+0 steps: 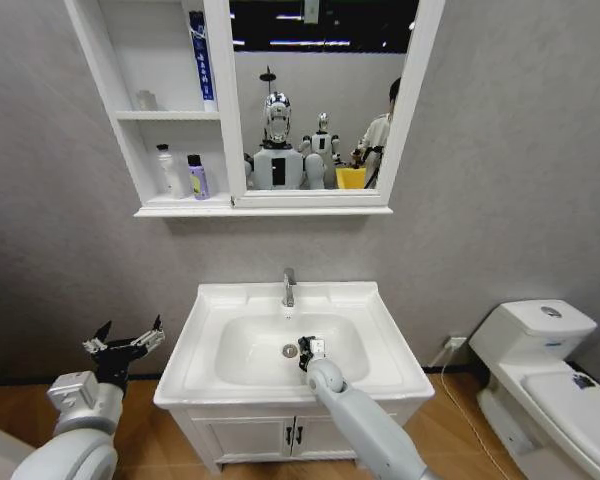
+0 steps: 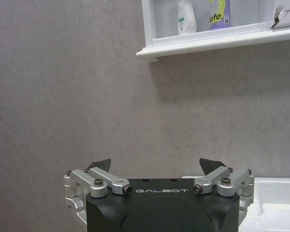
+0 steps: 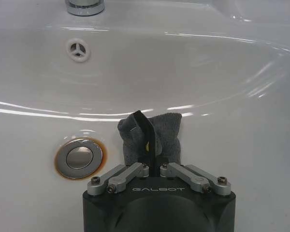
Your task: Move facial cleanser and shampoo from washbasin to cabinet, then wipe washbasin with towel.
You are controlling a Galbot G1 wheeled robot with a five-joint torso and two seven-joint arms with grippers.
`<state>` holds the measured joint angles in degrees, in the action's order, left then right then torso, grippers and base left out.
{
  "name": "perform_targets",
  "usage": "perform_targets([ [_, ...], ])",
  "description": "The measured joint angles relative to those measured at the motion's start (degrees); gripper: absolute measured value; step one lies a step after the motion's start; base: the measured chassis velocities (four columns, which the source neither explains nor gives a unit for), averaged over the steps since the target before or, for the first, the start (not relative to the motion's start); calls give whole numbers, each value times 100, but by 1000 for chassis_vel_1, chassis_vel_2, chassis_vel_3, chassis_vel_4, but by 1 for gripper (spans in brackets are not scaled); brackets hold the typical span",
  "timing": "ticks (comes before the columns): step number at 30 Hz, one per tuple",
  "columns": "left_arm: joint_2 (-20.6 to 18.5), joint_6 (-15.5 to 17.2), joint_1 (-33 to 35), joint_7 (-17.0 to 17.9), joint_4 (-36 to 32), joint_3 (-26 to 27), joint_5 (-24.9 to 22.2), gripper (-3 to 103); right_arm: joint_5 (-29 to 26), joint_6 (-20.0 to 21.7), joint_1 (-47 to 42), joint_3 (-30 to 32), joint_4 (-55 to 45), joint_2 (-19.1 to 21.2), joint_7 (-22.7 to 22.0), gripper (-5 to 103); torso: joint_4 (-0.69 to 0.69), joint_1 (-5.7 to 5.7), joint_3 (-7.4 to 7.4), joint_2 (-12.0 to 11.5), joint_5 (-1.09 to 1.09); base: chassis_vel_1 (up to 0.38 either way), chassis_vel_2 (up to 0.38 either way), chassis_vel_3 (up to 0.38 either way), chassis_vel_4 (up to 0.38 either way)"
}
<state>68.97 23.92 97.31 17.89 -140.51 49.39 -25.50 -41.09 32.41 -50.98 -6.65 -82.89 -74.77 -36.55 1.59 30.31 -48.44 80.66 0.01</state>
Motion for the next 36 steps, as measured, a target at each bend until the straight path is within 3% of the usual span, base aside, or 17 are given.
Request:
perform_targets([
  [20,0,0,0,0,0,0,0,100,-62,50,-340,130,-786,613,-206,5,1,0,-2,0,1,0,0,0,0],
  [36,0,0,0,0,0,0,0,100,130,-67,-388,344,-947,799,-52,5,0,0,-2,-1,0,0,0,0,0],
])
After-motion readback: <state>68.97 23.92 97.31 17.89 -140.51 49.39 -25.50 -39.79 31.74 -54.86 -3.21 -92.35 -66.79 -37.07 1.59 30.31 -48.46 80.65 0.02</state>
